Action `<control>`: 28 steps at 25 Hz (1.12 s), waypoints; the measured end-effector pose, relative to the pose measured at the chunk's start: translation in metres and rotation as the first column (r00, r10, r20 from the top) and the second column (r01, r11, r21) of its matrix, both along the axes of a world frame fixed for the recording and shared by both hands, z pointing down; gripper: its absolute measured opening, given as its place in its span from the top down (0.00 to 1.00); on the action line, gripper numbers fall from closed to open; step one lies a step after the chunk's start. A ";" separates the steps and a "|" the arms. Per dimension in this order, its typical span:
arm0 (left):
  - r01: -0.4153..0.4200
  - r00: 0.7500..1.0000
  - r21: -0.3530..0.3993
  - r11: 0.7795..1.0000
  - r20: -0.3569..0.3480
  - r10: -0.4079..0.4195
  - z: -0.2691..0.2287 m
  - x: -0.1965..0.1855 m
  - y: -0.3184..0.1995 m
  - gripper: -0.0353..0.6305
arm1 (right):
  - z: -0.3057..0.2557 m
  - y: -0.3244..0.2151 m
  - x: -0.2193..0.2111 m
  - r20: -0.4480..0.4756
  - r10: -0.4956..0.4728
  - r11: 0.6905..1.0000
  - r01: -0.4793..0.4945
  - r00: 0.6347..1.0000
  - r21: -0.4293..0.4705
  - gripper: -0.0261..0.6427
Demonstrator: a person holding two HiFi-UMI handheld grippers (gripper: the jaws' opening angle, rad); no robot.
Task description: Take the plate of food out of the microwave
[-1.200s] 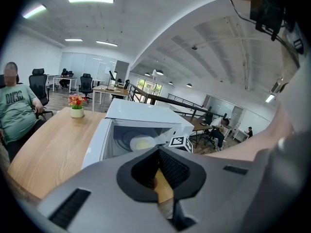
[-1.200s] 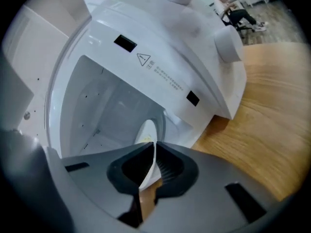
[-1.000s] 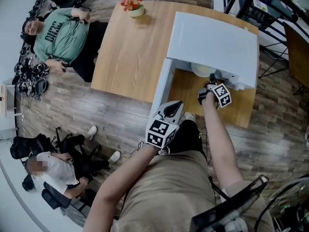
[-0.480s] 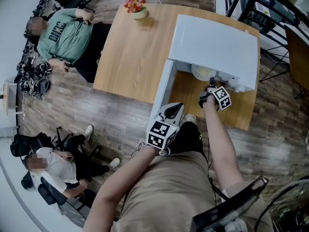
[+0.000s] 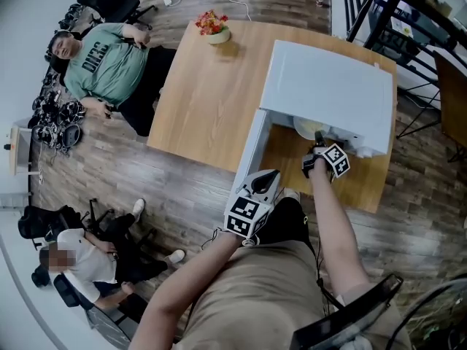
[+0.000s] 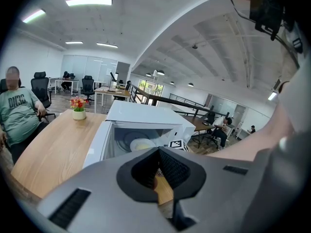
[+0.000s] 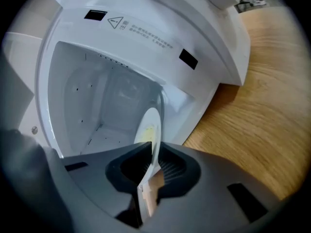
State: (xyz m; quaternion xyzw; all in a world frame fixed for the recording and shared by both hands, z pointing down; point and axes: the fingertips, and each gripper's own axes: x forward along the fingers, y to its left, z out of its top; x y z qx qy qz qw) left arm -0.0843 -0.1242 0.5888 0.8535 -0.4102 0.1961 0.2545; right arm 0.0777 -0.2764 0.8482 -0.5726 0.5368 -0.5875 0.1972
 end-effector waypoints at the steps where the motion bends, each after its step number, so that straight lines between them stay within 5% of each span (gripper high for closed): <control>1: 0.001 1.000 0.003 1.000 -0.001 -0.001 -0.001 -0.001 -0.003 0.94 | -0.003 -0.003 -0.001 0.032 0.011 1.000 -0.011 0.999 0.008 0.90; 11: 0.013 0.999 0.009 1.000 -0.046 -0.013 -0.006 -0.003 -0.005 0.94 | -0.036 0.011 -0.001 0.111 0.001 0.998 -0.008 0.994 0.066 0.94; 28: -0.032 0.989 0.061 0.998 -0.140 0.040 -0.023 -0.018 0.011 0.94 | -0.109 0.093 -0.010 0.063 -0.028 0.995 0.022 0.998 0.094 0.94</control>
